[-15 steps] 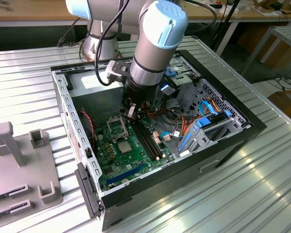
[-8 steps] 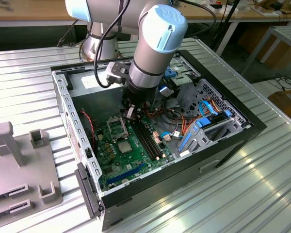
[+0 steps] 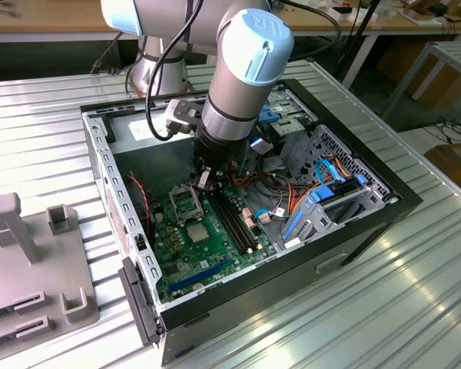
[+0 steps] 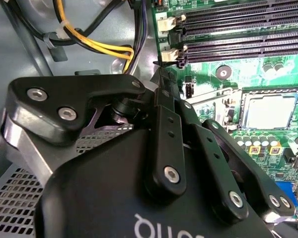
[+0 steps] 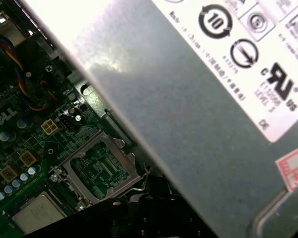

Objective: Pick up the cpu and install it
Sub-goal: 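Close the cpu cover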

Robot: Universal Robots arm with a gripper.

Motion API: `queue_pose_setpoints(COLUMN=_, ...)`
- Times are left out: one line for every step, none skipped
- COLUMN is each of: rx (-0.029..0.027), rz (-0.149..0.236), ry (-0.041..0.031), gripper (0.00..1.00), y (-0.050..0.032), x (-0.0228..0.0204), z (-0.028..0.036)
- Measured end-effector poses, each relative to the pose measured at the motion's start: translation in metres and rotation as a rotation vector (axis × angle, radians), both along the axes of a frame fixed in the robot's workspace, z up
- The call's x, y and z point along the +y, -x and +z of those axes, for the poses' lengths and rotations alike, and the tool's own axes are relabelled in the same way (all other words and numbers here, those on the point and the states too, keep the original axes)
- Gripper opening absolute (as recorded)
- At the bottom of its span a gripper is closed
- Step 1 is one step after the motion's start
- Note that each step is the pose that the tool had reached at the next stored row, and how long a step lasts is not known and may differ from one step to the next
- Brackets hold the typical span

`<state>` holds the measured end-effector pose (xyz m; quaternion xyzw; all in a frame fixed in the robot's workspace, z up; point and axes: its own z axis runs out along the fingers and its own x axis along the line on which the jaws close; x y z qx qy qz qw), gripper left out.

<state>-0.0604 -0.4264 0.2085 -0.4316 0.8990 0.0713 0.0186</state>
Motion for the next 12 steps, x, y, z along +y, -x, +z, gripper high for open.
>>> queue_pose_setpoints(rx=-0.0001, rz=0.000, ry=-0.0001, gripper=0.11, y=0.0001, x=0.0000, z=0.0003)
queue_pose_setpoints(rx=0.0000, rz=0.000, ry=0.0001, gripper=0.11, y=0.0001, x=0.0000, z=0.0004)
queue_pose_setpoints(rx=0.0000, rz=0.000, ry=0.0013, gripper=0.11, y=0.0001, x=0.0000, z=0.0006)
queue_pose_setpoints(rx=0.0001, rz=0.000, ry=0.0022, gripper=0.11, y=0.0001, x=-0.0001, z=0.0008)
queue_pose_setpoints(rx=0.0000, rz=0.000, ry=0.0032, gripper=0.11, y=0.0001, x=0.0000, z=0.0009)
queue_pose_setpoints(rx=-0.0001, rz=0.000, ry=0.0071, gripper=0.11, y=0.0001, x=0.0000, z=0.0009)
queue_pose_setpoints(rx=0.0000, rz=0.000, ry=0.0102, gripper=0.11, y=0.0002, x=0.0000, z=0.0010)
queue_pose_setpoints(rx=0.0000, rz=0.000, ry=0.0142, gripper=0.11, y=0.0002, x=0.0000, z=0.0011)
queue_pose_setpoints(rx=-0.0001, rz=0.000, ry=0.0180, gripper=0.11, y=0.0001, x=0.0000, z=0.0012)
queue_pose_setpoints(rx=-0.0001, rz=0.000, ry=0.0213, gripper=0.11, y=0.0001, x=0.0000, z=0.0013)
queue_pose_setpoints(rx=-0.0001, rz=0.000, ry=0.0247, gripper=0.11, y=0.0001, x=0.0000, z=0.0015)
queue_pose_setpoints(rx=0.0000, rz=0.000, ry=0.0275, gripper=0.11, y=0.0001, x=0.0000, z=0.0017)
